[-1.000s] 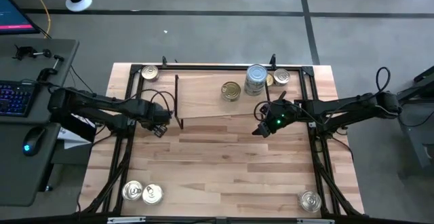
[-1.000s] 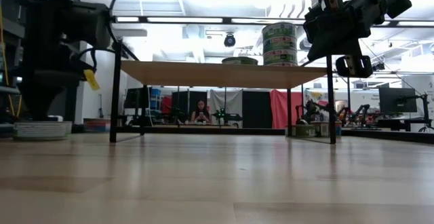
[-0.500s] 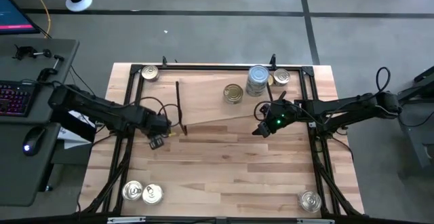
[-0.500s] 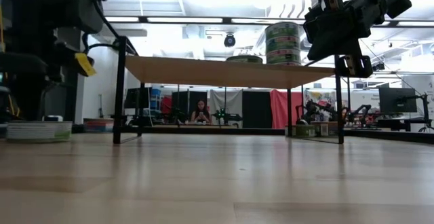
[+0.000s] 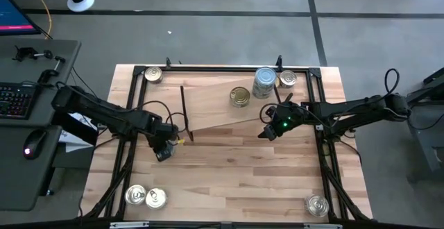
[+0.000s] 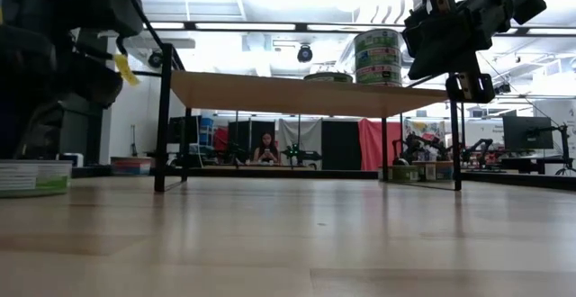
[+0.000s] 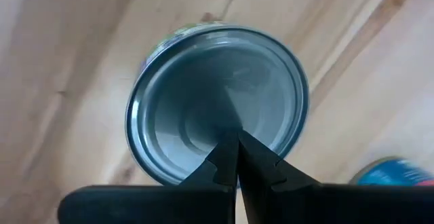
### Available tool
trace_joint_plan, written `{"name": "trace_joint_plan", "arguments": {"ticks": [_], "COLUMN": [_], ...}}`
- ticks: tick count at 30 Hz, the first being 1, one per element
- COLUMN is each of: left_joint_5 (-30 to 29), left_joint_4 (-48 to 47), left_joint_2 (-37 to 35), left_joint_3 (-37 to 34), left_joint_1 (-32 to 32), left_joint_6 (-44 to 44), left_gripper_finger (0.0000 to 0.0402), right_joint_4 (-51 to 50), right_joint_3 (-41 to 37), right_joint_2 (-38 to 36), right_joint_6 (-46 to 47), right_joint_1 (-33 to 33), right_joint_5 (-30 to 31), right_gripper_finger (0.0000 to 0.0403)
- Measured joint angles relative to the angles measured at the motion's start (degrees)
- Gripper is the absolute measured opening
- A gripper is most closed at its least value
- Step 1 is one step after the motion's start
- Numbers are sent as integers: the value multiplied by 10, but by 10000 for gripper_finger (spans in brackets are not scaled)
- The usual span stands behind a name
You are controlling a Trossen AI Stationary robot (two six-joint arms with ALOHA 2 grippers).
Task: Stack canned seafood by type on shelf
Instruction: Stack the green white tuna can on top of the other green white tuna can on the shelf
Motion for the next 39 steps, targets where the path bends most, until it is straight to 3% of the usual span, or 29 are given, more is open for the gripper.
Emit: {"name": "trace_joint_plan", "arguments": {"ticks": [8,14,18,22,29,35,39], "left_joint_5": [-5,-47,-67,-77,-131,-162,-196], "left_joint_4": [127,156,178,183,195,198,206], "left_joint_2": [27,39,39,40,40,39,39], "left_joint_3": [0,1,1,1,1,-4,-5], "left_joint_1": [-68,-120,-144,-168,-220,-229,-228], "left_joint_6": [-90,-164,-168,-171,-194,-222,-225], "left_gripper_finger": [0,0,0,0,0,0,0], "right_joint_4": [32,82,108,25,-142,-222,-258], "right_joint_3": [0,0,13,75,245,383,448], "right_joint_2": [0,3,5,37,165,270,344], "right_joint_6": [-62,-132,-172,-265,-458,-553,-588], "right_joint_1": [6,38,54,62,66,73,73], "right_joint_5": [-87,-90,-94,-89,-3,67,71], "right_gripper_finger": [0,0,0,0,0,0,0]}}
